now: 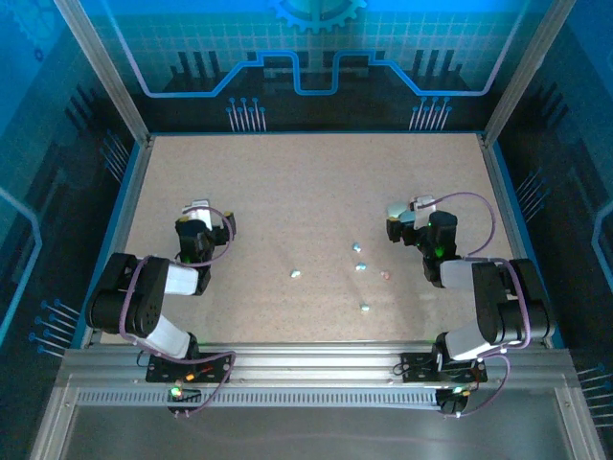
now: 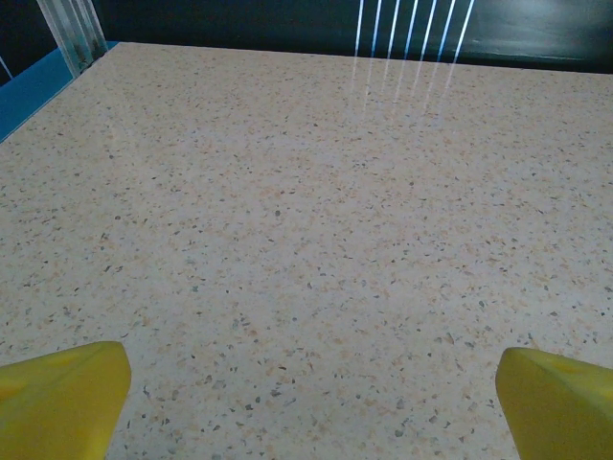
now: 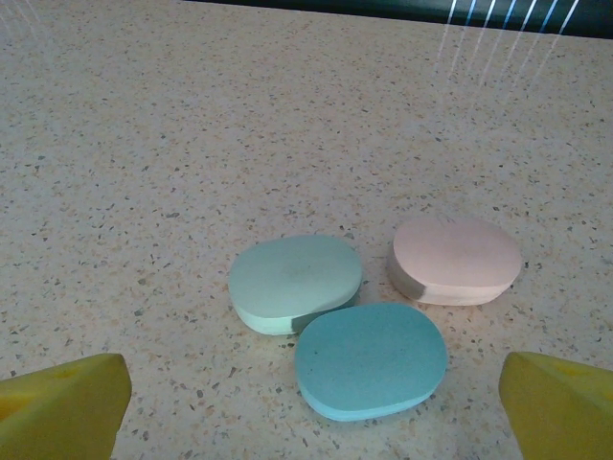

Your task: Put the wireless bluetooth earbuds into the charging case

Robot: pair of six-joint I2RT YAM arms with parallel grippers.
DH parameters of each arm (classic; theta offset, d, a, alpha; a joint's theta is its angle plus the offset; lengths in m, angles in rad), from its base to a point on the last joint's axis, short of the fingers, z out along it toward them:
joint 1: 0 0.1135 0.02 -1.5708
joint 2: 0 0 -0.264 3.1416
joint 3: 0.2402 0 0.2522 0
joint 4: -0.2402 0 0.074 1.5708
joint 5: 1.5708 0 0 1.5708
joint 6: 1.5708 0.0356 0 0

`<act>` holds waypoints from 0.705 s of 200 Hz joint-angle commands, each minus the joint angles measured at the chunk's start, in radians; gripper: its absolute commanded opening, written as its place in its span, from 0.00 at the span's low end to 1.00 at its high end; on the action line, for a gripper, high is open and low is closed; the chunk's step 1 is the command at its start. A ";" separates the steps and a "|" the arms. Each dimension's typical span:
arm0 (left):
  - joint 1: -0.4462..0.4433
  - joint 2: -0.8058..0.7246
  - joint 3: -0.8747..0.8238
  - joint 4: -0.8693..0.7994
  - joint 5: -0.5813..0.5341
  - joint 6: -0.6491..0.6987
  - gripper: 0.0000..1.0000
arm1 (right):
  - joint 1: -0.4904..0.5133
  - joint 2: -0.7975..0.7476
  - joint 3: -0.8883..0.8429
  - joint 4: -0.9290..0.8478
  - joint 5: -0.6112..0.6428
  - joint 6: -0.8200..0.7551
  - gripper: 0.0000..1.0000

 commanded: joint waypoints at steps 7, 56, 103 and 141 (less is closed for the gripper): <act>-0.001 0.009 0.022 0.031 0.028 0.021 0.99 | -0.006 0.012 0.018 0.035 -0.003 -0.011 1.00; -0.005 0.008 0.019 0.038 0.032 0.027 0.99 | -0.006 0.011 0.017 0.037 -0.002 -0.012 1.00; -0.004 -0.122 -0.026 0.005 -0.034 0.000 0.99 | 0.002 -0.053 0.047 -0.062 0.013 -0.010 1.00; 0.001 -0.344 0.026 -0.290 -0.134 -0.102 0.99 | -0.014 -0.171 0.199 -0.463 0.070 0.121 1.00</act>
